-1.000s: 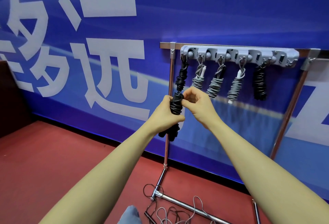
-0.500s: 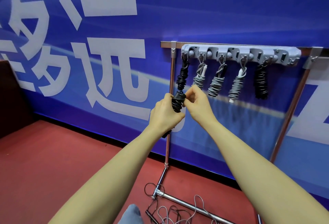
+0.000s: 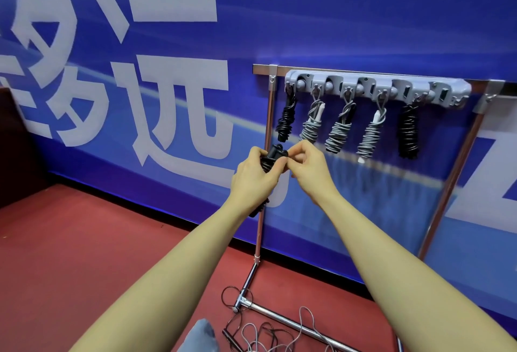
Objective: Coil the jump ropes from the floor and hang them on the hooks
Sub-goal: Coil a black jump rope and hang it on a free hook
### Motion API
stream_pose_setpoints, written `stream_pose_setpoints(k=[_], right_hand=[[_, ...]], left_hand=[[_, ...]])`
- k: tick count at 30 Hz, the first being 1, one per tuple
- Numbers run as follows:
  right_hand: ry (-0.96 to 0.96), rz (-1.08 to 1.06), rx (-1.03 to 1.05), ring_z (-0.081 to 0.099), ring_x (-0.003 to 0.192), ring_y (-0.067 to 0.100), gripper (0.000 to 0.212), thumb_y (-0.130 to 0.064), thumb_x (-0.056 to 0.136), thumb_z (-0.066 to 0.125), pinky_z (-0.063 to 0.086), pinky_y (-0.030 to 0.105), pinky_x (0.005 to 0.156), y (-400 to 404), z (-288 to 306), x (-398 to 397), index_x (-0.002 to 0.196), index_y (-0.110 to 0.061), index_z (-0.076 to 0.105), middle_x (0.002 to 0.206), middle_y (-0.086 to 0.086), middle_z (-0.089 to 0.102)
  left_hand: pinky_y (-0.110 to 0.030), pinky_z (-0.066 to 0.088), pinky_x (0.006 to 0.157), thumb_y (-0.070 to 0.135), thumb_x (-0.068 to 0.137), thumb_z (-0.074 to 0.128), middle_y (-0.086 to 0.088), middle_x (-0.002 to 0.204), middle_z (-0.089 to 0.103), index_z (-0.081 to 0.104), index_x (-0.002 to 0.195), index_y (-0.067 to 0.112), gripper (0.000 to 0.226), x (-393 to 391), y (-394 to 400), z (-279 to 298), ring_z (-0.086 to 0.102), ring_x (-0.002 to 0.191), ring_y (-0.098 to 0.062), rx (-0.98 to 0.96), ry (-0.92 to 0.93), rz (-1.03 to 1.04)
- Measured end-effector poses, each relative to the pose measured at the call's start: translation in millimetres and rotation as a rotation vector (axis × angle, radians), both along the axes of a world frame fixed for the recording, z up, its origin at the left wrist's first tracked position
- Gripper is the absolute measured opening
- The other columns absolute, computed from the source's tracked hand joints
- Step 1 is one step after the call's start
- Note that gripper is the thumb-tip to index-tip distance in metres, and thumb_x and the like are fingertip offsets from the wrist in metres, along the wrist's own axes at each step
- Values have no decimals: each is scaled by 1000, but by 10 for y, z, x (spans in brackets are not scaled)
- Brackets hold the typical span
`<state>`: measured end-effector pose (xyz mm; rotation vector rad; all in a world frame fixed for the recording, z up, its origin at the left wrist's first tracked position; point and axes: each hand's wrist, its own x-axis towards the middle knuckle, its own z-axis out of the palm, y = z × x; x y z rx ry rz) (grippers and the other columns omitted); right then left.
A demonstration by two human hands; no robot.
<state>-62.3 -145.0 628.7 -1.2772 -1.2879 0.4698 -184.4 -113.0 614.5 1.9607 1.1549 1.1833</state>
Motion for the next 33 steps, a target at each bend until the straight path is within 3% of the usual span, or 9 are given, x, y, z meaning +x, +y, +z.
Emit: stream_pose_setpoints(k=[8, 12, 16, 20, 24, 29, 33], right_hand=[[33, 105, -28, 55, 66, 3, 19, 3, 85, 59, 45, 16, 66, -42, -78, 7, 81, -15, 57, 75, -2, 62], [1, 170, 5, 63, 78, 8, 29, 14, 81, 53, 48, 17, 72, -73, -20, 18, 81, -14, 58, 82, 0, 66], [-28, 149, 73, 61, 76, 9, 26, 10, 85, 55, 47, 17, 71, -61, 43, 3, 81, -16, 57, 80, 1, 65], [56, 195, 110, 61, 75, 5, 21, 4, 86, 62, 49, 17, 75, -54, 58, 20, 90, -15, 56, 79, -2, 64], [11, 199, 90, 61, 82, 7, 16, 3, 87, 62, 49, 18, 79, -24, 77, 32, 93, -12, 65, 88, 2, 66], [-116, 132, -10, 53, 76, 15, 15, -6, 89, 63, 46, 30, 76, 23, 81, 84, 83, -20, 61, 82, 8, 61], [-163, 92, -29, 39, 60, 9, 17, -9, 88, 64, 35, 21, 60, 1, 73, 94, 77, -20, 56, 67, 4, 49]], left_hand=[[-49, 53, 70, 56, 81, 55, 3, 73, 65, 44, 89, 21, 37, -41, 29, -55, 63, 73, -23, -1, -31, -9], [-41, 53, 67, 41, 86, 61, 1, 72, 65, 47, 88, 14, 31, -123, 48, -29, 62, 65, -17, -65, -143, -117], [-28, 50, 61, 31, 90, 62, 0, 73, 64, 50, 89, 7, 27, -173, 41, 62, 61, 60, -11, -98, -255, -238], [-26, 49, 60, 30, 92, 60, -3, 76, 64, 51, 96, -2, 34, -188, 21, 94, 60, 60, -12, -128, -298, -299], [-25, 48, 55, 30, 93, 58, -3, 74, 62, 53, 97, -4, 35, -191, 29, 92, 57, 58, -14, -193, -388, -341], [-27, 49, 58, 31, 95, 56, -2, 78, 62, 54, 99, 1, 30, -177, 29, 72, 58, 60, -15, -197, -333, -339], [-25, 49, 61, 19, 87, 63, 3, 78, 59, 51, 103, 16, 20, -207, 61, 41, 57, 62, -11, -119, -115, -345]])
